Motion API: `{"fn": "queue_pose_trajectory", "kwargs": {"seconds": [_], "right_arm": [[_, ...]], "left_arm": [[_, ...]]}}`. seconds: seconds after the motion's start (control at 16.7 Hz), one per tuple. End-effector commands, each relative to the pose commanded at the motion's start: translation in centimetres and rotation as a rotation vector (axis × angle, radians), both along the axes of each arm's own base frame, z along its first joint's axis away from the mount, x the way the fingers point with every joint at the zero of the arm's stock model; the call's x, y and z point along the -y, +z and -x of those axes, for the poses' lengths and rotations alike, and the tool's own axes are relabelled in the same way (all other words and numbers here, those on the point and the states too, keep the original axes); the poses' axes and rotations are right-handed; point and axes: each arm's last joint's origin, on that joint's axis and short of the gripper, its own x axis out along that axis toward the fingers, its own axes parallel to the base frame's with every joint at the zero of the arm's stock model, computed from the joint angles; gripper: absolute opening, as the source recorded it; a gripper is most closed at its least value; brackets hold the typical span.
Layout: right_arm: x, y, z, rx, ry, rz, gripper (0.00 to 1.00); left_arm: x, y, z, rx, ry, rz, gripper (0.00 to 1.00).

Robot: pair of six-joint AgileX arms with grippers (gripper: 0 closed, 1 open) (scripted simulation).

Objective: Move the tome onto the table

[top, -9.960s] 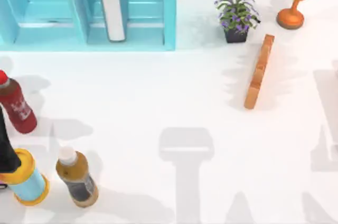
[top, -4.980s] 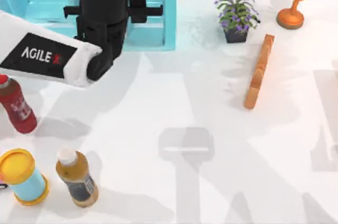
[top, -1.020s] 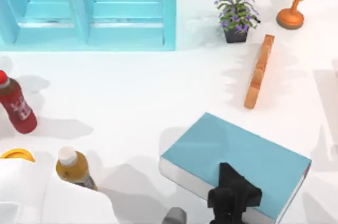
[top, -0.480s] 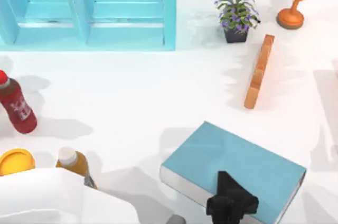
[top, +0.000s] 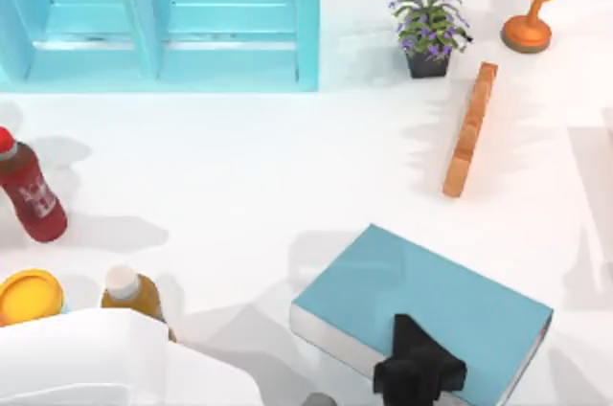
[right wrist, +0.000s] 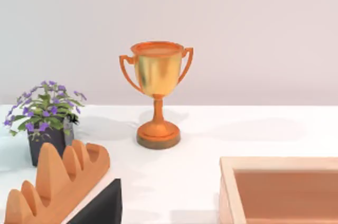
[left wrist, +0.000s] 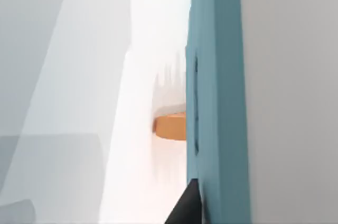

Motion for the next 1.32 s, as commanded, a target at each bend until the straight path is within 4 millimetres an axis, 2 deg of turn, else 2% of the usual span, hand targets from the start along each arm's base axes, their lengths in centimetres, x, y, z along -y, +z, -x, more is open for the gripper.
{"fn": "queue_pose_trajectory", "kwargs": {"seconds": [0.6,1.2,1.32], "right_arm": [[0.00,0.00,0.00,0.000,0.000,0.000,1.00],[0.00,0.00,0.00,0.000,0.000,0.000,1.00],[0.00,0.00,0.00,0.000,0.000,0.000,1.00]], "left_arm": [[0.00,0.00,0.00,0.000,0.000,0.000,0.98],[-0.01,-0.05,0.05,-0.001,-0.001,-0.002,1.00],[0.17,-0.22,0.58,-0.007,-0.008,0.003,1.00]]}}
